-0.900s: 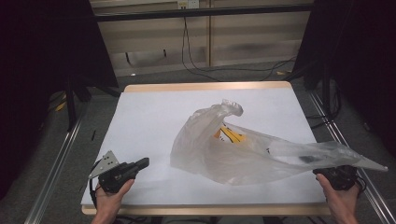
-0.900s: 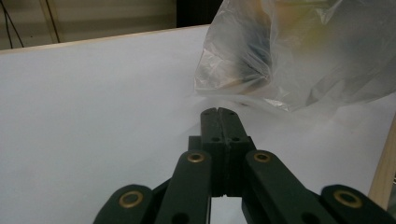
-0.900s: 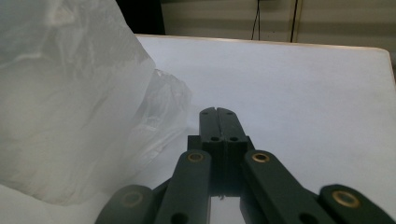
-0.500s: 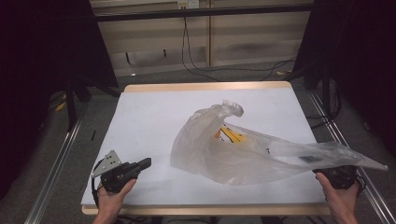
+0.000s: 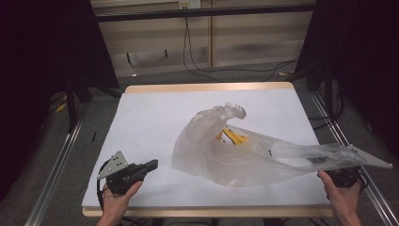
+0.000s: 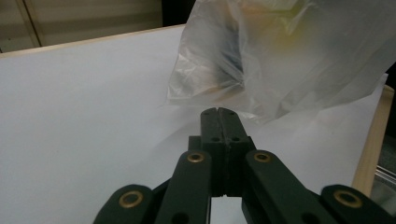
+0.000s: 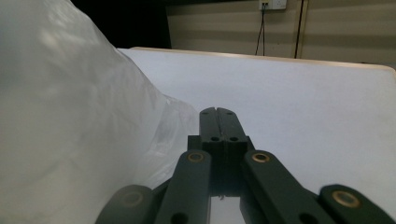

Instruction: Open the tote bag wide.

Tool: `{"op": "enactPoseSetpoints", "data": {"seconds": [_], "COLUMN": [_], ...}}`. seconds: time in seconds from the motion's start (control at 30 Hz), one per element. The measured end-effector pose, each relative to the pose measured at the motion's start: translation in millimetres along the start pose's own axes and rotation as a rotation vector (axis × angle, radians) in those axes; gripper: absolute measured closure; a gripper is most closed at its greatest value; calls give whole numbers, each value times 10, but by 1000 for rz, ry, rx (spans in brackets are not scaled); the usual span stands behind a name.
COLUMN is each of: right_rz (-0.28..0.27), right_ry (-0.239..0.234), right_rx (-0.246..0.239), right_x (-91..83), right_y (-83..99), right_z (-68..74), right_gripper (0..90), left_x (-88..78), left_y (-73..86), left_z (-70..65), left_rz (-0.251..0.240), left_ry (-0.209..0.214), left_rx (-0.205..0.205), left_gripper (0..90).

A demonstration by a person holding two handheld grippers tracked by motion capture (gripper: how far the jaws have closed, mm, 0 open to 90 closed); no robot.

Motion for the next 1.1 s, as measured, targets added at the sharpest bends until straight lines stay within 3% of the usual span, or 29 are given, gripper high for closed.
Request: {"op": "enactPoseSetpoints", "data": {"seconds": [0.27, 0.6, 0.67, 0.8, 0.87, 0.97, 1.1], "right_rz": [-25, -84, -103, -126, -129, -136, -123], "right_ry": [-24, -58, -72, -137, -164, -224, -291], "right_rx": [5, -48, -40, -51, -61, -72, -83], "right_x": [-14, 7, -5, -36, -40, -28, 5], "right_y": [-128, -488, -578, -762, -828, -887, -914], "right_z": [23, 50, 58, 115, 182, 308, 506], "right_gripper": [900, 900, 900, 900, 891, 900, 900], "left_x": [97, 248, 256, 241, 231, 208, 226], "left_y": [-134, -433, -505, -658, -719, -788, -831], "left_z": [-91, -273, -315, -440, -516, -629, -812], "left_rz": [-3, -26, -42, -69, -80, -102, -98], "left_ry": [41, 90, 103, 137, 156, 222, 280], "left_rx": [9, 54, 61, 80, 99, 110, 151], "left_gripper": [900, 900, 900, 900, 836, 894, 900]}}
Point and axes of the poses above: each handheld gripper's, and its own axes: x roughly forward along the jaws, y roughly out of its underside, z roughly to its left, the point moved 2 cm from there along x, roughly forward along the jaws, and after that the axes turned 7 degrees about -z, right-handed, at the moved point
